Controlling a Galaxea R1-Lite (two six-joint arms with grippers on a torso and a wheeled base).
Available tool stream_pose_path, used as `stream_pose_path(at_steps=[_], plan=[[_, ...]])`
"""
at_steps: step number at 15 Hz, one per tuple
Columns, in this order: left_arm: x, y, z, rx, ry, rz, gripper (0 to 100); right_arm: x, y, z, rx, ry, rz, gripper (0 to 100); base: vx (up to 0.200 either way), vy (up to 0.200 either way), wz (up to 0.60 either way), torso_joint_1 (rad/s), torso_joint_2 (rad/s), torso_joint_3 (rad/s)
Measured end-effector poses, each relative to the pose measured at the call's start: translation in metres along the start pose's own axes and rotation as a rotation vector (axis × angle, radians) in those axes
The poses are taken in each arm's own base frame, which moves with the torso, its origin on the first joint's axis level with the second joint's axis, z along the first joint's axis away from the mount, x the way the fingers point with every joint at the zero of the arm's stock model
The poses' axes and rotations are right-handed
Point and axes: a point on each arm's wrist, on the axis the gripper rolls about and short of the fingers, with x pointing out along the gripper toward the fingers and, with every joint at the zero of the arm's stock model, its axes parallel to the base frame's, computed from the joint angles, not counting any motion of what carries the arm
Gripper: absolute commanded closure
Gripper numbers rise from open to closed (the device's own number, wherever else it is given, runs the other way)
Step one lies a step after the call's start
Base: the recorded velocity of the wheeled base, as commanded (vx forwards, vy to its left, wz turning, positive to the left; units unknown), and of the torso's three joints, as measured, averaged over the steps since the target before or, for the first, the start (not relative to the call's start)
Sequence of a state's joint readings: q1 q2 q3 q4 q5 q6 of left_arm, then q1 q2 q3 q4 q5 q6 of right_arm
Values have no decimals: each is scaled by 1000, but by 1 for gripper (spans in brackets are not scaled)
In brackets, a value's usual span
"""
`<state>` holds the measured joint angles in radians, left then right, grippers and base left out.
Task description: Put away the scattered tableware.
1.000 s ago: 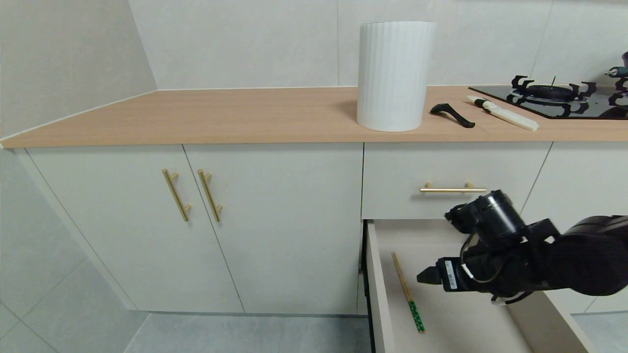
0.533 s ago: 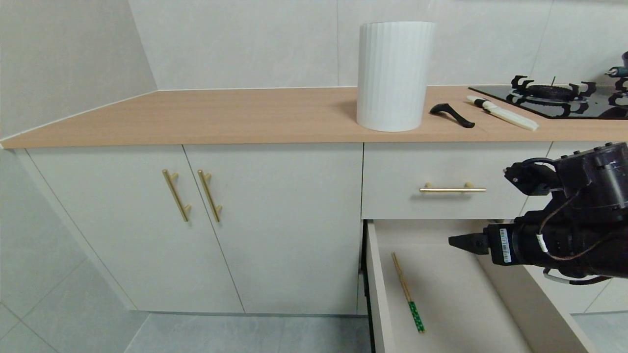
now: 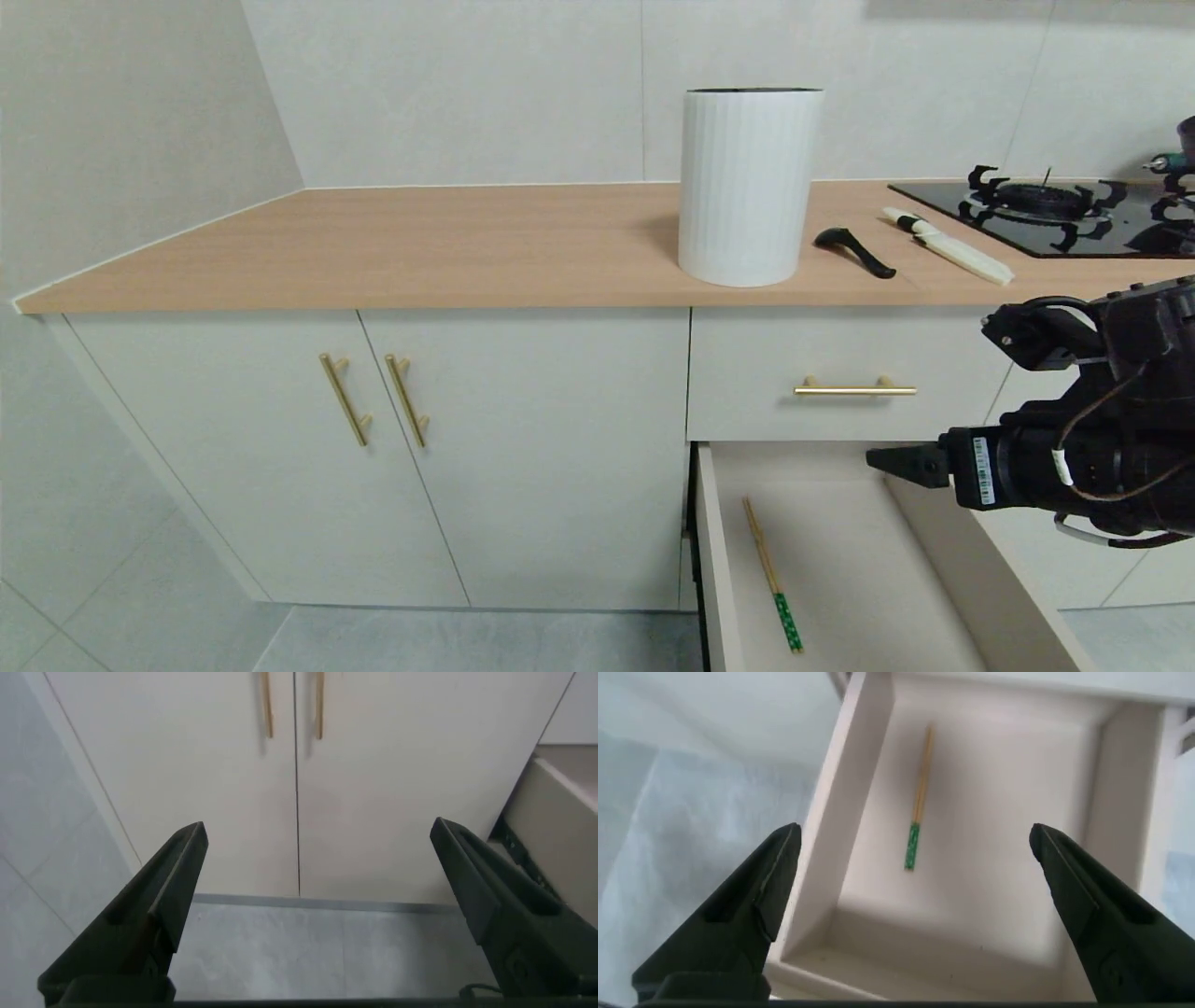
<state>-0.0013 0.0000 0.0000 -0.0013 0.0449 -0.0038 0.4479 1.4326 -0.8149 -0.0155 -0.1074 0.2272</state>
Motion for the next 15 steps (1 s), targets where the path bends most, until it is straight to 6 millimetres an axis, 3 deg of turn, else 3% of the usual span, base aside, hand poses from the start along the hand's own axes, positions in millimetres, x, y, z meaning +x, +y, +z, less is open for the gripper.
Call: stream_pose_path(at_steps=[12,15], plan=[[0,0,0,0,0,0,0,15,1,-4,-5,40,-11,0,0,0,0,185,-456,-273],[0,0,0,0,0,-1,0,27,-7,11,-54,-51,-31,0,0,0,0,36,-92,-54]])
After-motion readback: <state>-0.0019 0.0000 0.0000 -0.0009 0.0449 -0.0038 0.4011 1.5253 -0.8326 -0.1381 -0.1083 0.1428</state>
